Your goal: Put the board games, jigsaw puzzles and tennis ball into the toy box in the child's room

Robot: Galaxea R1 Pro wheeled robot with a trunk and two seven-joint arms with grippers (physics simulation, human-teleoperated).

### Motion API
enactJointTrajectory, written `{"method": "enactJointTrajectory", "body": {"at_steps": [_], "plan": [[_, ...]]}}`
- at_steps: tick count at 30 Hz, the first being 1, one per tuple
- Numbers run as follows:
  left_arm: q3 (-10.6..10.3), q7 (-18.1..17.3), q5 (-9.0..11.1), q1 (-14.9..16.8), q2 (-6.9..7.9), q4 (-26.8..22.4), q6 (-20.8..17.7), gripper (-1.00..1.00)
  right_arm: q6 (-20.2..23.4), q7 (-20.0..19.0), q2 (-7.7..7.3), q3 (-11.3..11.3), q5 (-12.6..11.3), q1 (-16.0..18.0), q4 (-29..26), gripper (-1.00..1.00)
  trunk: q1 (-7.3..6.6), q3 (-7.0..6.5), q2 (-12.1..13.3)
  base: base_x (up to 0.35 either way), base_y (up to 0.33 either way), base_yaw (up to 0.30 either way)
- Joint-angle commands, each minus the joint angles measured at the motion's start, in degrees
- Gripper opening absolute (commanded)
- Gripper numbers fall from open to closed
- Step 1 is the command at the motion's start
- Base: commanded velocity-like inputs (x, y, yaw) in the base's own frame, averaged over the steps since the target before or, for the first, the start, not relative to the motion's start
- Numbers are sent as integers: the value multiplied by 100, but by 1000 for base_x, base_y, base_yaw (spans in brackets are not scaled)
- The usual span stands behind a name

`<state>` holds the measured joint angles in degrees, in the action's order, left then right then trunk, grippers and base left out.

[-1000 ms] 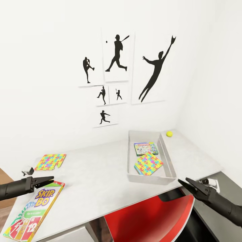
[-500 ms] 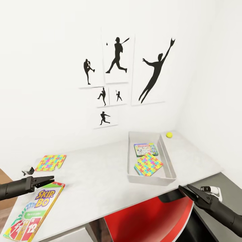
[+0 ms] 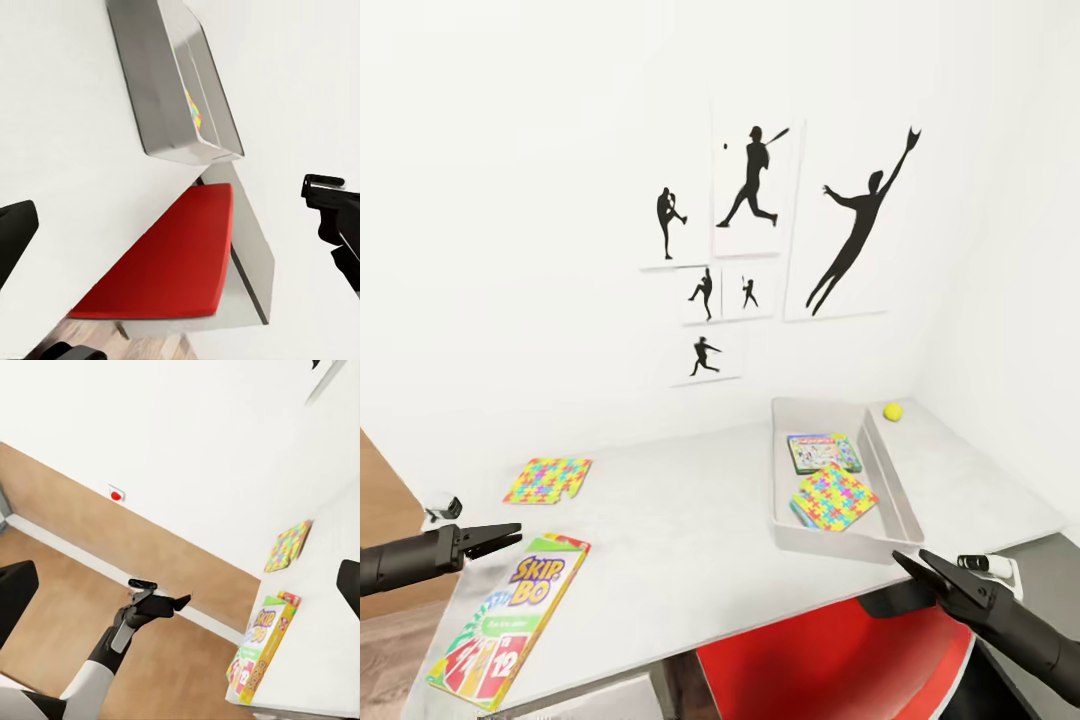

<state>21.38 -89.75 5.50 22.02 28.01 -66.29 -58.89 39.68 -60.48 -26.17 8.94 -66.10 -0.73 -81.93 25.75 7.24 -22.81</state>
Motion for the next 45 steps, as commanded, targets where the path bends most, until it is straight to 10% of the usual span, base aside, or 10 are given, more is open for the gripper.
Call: {"method": "enactJointTrajectory", "body": {"at_steps": [1, 45], "plan": [[-2, -25, -5, 5, 1, 2, -61, 100, 38, 11, -2, 2, -35, -2, -7, 100, 3, 2, -11, -87, 215, 157], [-2, -25, -5, 5, 3, 2, -61, 100, -83, 27, 7, -33, -30, 0, -4, 100, 3, -118, -11, -74, 249, 129]]}}
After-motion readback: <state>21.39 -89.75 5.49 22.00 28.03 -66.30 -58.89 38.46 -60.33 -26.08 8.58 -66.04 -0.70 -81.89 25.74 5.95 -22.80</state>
